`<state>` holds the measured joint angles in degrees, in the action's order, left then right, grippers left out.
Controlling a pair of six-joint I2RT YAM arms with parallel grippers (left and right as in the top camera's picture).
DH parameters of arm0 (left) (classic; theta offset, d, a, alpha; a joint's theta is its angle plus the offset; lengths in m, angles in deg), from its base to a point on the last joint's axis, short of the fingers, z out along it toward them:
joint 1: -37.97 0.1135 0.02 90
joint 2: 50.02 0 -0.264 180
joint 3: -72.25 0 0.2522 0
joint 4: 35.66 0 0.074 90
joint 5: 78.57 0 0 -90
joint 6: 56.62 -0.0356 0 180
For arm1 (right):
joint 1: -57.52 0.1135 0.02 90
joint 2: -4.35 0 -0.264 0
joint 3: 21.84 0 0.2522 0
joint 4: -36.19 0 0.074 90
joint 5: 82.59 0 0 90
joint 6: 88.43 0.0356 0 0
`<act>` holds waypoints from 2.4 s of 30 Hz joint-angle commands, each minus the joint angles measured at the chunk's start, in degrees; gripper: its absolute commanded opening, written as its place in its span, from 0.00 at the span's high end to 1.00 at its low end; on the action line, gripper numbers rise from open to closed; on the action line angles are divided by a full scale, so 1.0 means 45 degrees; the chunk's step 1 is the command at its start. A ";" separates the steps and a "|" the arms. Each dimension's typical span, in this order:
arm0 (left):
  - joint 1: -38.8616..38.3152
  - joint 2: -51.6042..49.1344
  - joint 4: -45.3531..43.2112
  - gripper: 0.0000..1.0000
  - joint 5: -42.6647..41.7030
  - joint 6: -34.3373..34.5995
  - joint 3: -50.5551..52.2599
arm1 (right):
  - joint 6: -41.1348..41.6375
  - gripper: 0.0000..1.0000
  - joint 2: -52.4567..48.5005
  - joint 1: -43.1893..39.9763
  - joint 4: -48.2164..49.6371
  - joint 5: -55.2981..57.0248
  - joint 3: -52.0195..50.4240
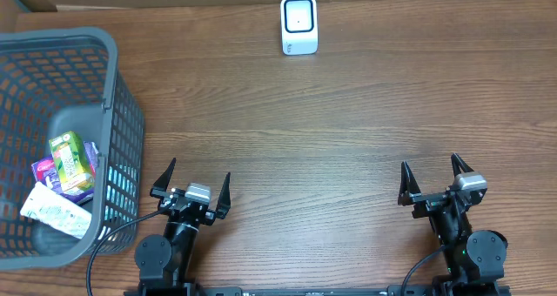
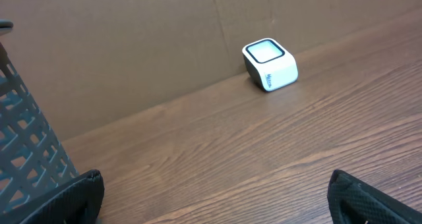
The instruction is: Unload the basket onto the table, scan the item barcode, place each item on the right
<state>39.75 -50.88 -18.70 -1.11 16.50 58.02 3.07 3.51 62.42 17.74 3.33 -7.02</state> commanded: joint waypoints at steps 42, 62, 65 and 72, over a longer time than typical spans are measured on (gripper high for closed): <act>-0.0058 -0.2948 0.1336 0.00 -0.0049 0.3283 -0.4624 | 0.0039 0.00 0.0151 -0.0005 -0.2327 -0.0311 0.2968; -0.0058 -1.1191 0.8913 0.00 -0.1661 0.3269 -1.6534 | 0.0034 0.00 -0.3099 0.0000 -0.6708 -0.1608 0.9364; -0.0058 -1.2084 1.0268 0.00 -0.1661 0.3264 -1.8282 | 0.0034 0.00 -0.4216 0.0000 -0.7125 -0.2147 1.0331; -0.0058 -1.3372 1.2007 0.00 -0.1656 0.3235 -2.0662 | 0.0039 0.00 -0.7053 0.0000 -0.9020 -0.3118 1.3090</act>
<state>39.75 -110.13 34.72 -7.68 30.51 -32.64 3.11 -24.71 62.42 -21.45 -7.97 47.21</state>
